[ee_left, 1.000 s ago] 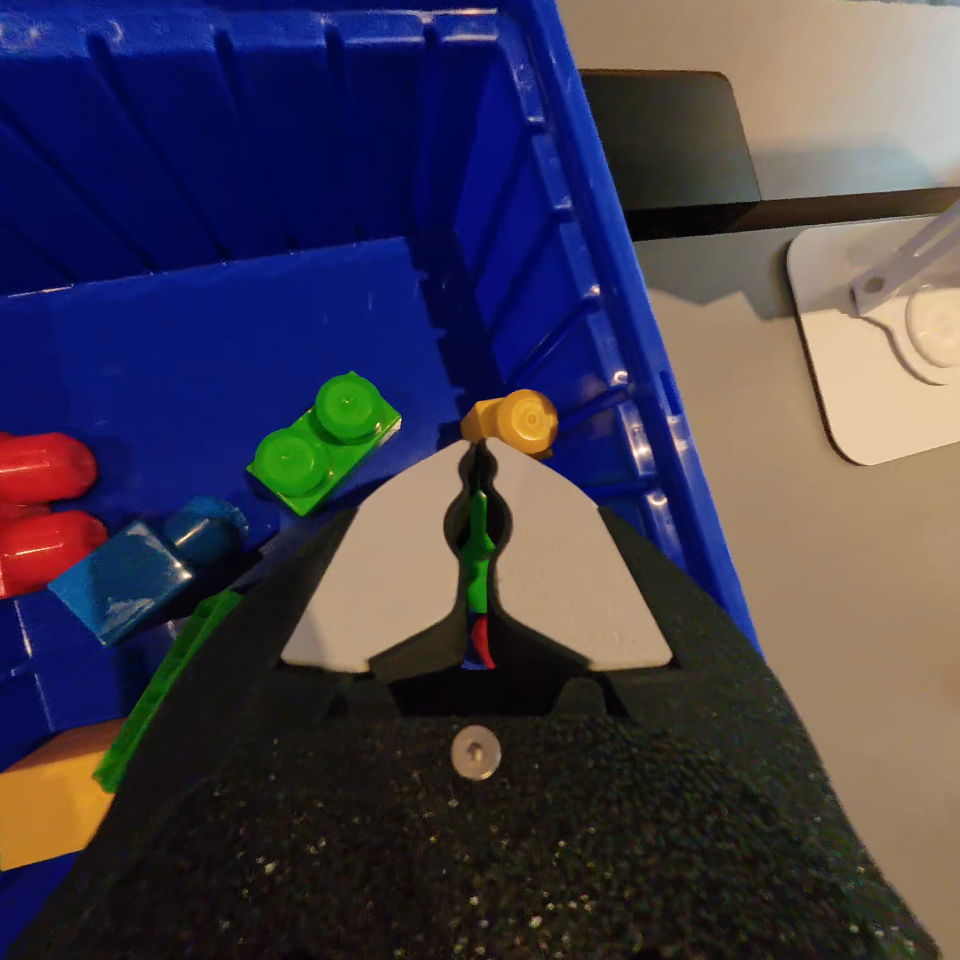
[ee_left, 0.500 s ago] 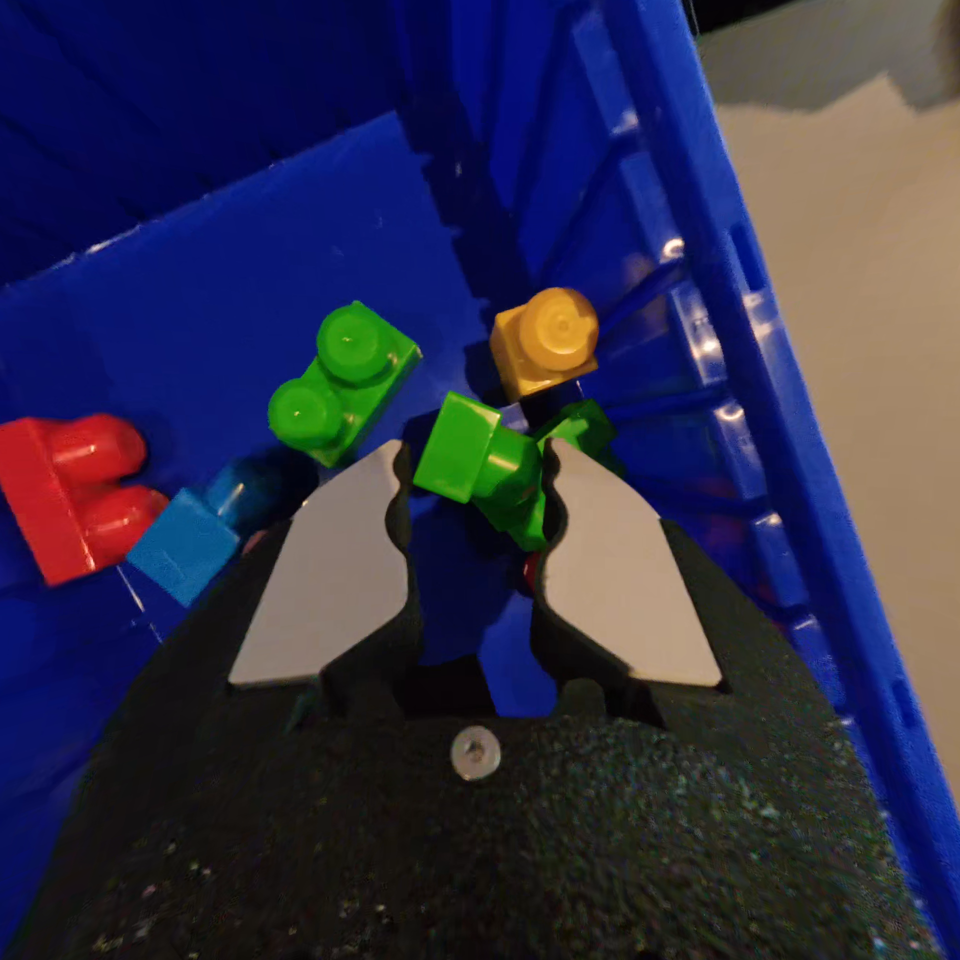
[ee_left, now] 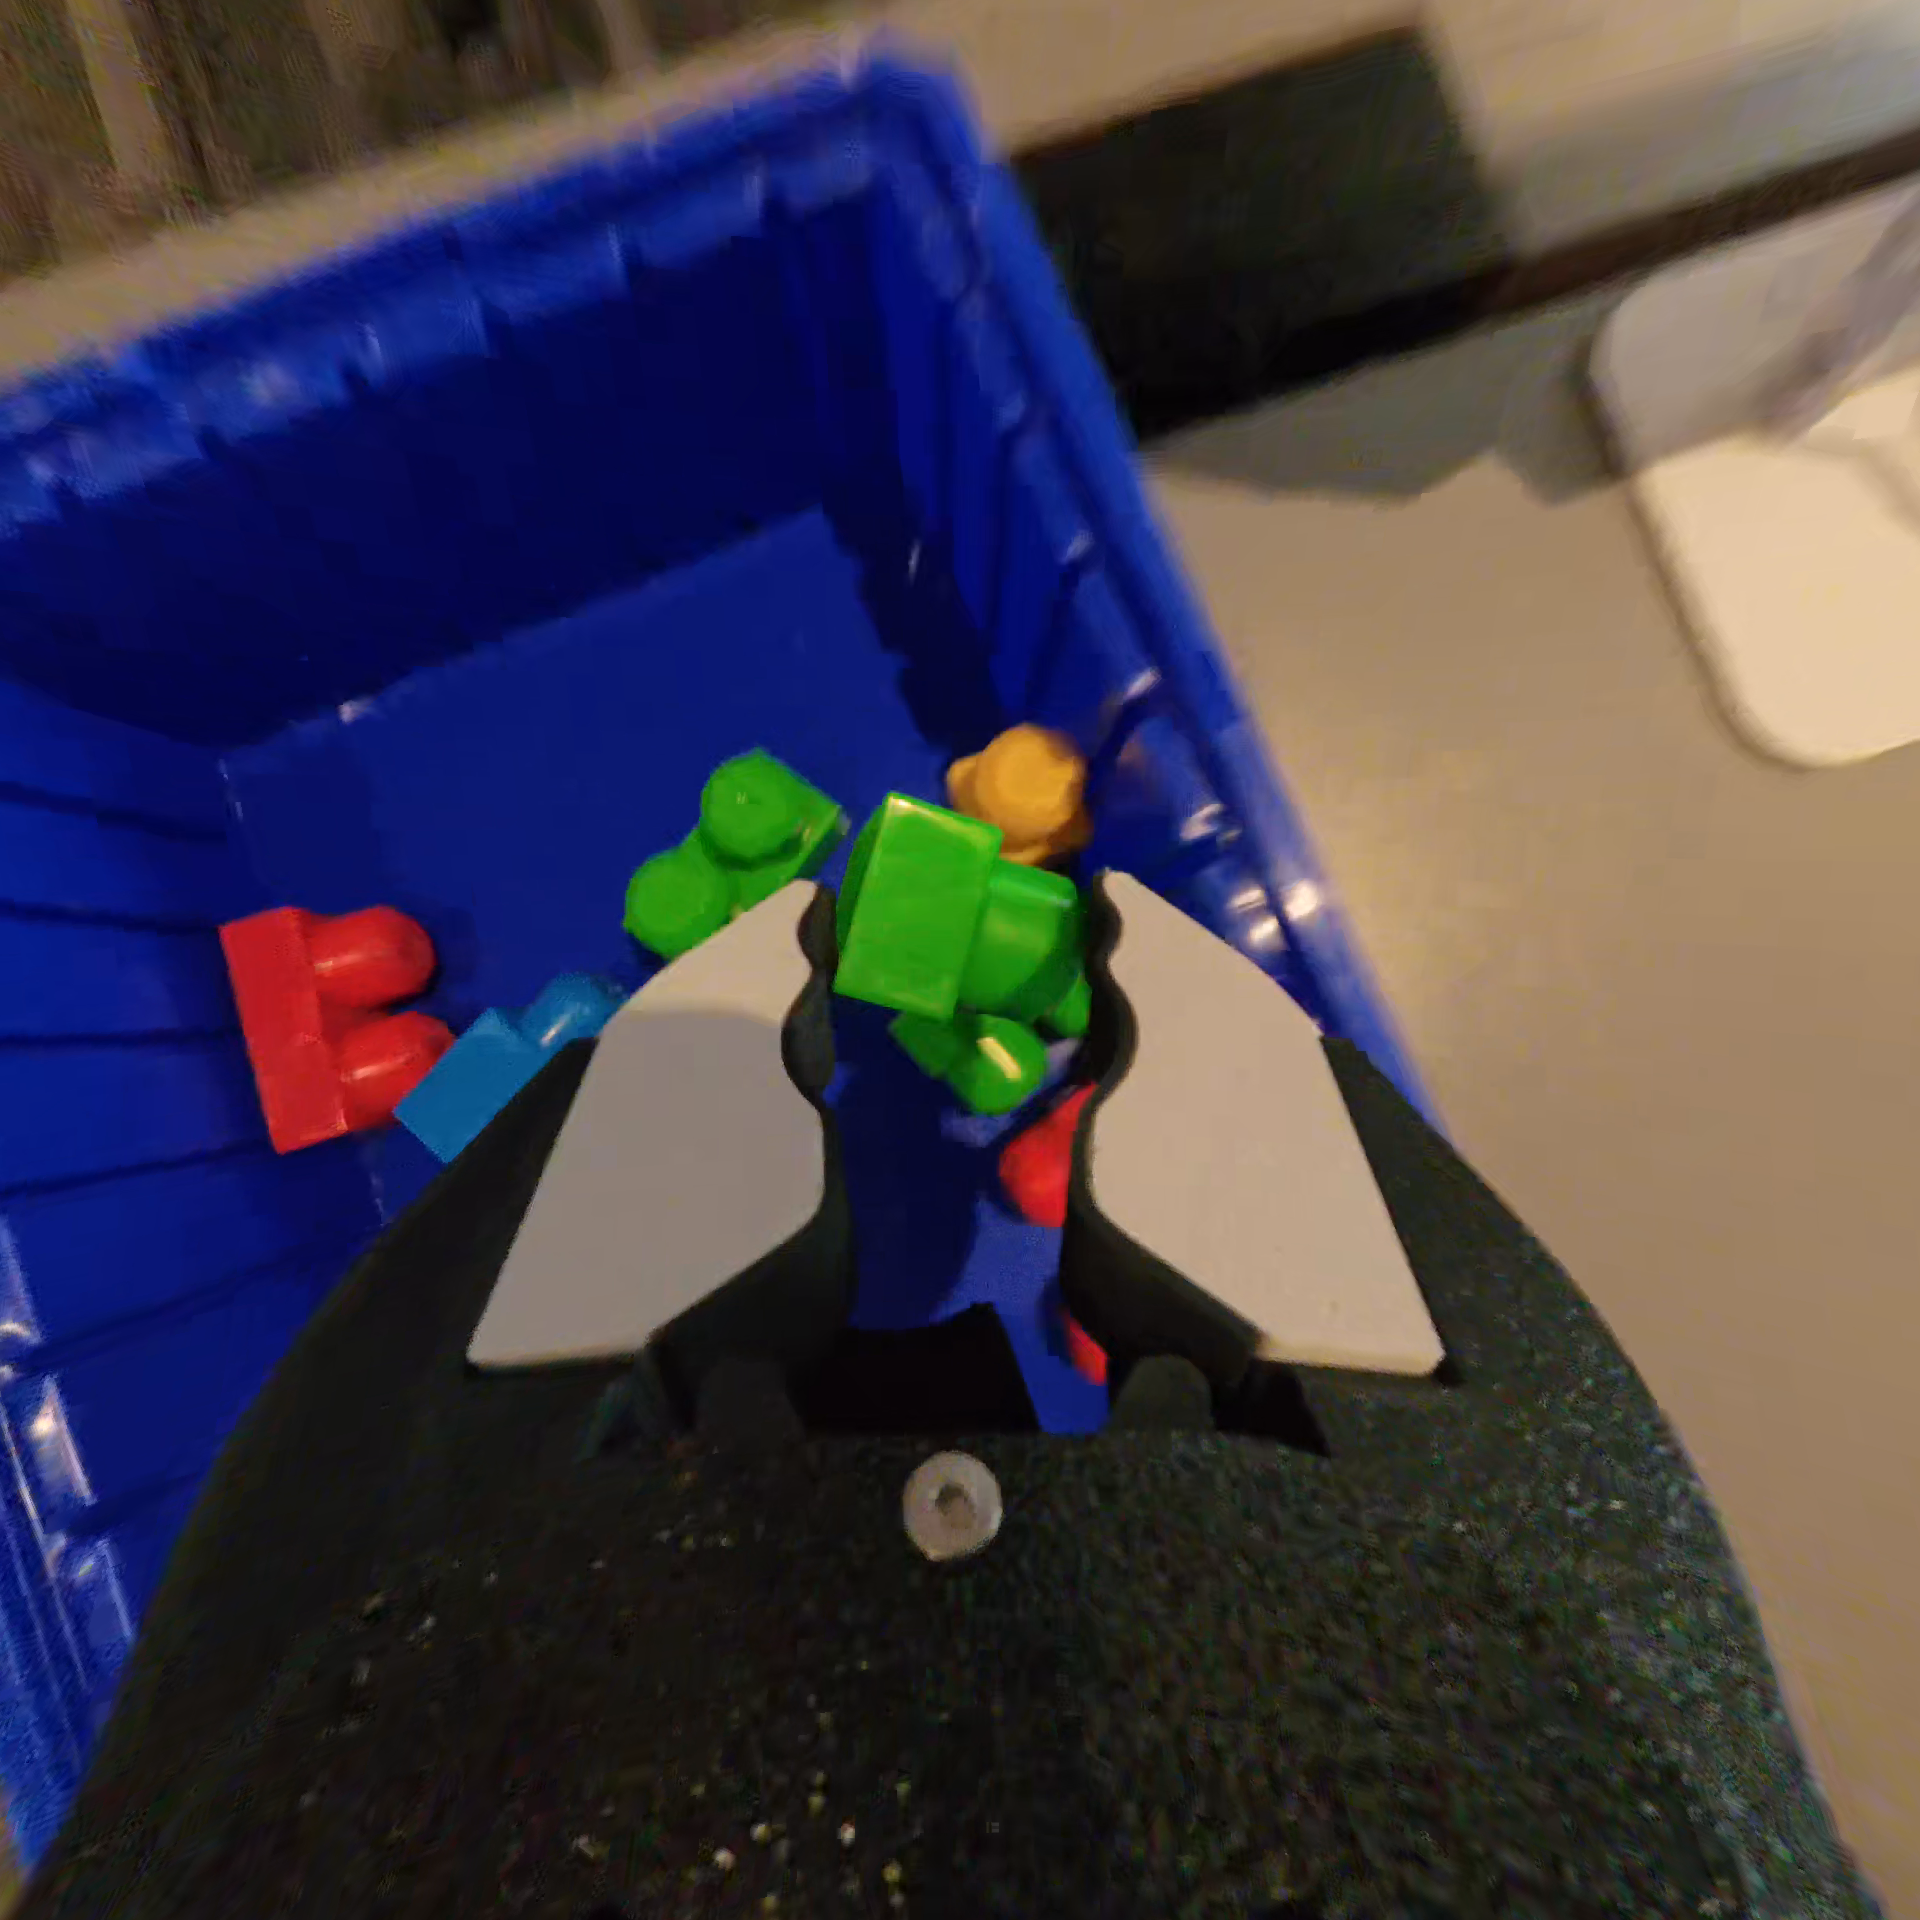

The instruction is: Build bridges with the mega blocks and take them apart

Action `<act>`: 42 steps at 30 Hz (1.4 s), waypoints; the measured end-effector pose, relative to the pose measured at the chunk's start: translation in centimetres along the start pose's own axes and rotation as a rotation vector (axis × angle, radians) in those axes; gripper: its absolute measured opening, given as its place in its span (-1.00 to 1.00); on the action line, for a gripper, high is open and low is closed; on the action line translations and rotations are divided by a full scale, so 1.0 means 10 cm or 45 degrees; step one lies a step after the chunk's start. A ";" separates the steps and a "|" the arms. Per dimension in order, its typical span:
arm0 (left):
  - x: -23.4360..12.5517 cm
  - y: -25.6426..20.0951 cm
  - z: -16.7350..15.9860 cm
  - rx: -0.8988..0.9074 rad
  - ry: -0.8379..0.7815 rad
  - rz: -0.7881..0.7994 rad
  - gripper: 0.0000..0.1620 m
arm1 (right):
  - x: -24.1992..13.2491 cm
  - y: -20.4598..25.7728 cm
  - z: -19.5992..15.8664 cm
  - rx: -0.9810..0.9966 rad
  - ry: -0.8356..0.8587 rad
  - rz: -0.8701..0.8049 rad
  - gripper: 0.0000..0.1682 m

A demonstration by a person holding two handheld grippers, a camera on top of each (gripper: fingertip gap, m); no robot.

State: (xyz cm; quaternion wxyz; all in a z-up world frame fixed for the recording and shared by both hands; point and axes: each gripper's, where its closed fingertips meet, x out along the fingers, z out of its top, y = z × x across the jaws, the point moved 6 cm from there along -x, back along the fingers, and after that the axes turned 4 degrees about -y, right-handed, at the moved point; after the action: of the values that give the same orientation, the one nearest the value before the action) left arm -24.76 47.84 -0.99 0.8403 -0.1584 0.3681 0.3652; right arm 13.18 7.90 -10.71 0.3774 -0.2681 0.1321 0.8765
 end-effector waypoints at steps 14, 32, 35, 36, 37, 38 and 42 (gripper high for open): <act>-1.45 -2.95 0.41 -0.159 -1.148 -1.444 -0.44 | -0.68 0.22 0.91 -0.909 -0.688 -0.633 -0.28; -0.85 -4.38 -0.15 -0.230 -0.680 -2.055 -0.44 | -0.90 0.39 1.10 -1.543 -0.865 -0.840 -0.36; -0.81 -4.37 -0.18 -0.228 -0.670 -2.057 -0.44 | -0.85 0.41 1.09 -1.504 -0.839 -0.779 -0.58; -0.79 -4.35 -0.18 -0.203 -0.693 -2.028 -0.47 | -0.82 0.38 1.09 -1.449 -0.797 -0.742 -0.58; -0.77 -4.32 -0.19 -0.150 -0.723 -1.965 -0.48 | -0.80 0.35 1.09 -1.370 -0.772 -0.692 -0.57; -0.74 -4.28 -0.21 -0.070 -0.762 -1.880 -0.43 | -0.79 0.31 1.08 -1.268 -0.778 -0.633 -0.58; -0.74 -4.00 -0.27 0.356 -1.043 -1.501 -0.30 | -0.73 0.15 1.02 -0.687 -0.782 -0.177 -0.58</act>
State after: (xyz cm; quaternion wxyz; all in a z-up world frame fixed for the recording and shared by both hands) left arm -0.32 15.39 2.44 0.9800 -0.0721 -0.0791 -0.1680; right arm 12.47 7.01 1.83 0.3739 -0.0915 -0.2397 0.8913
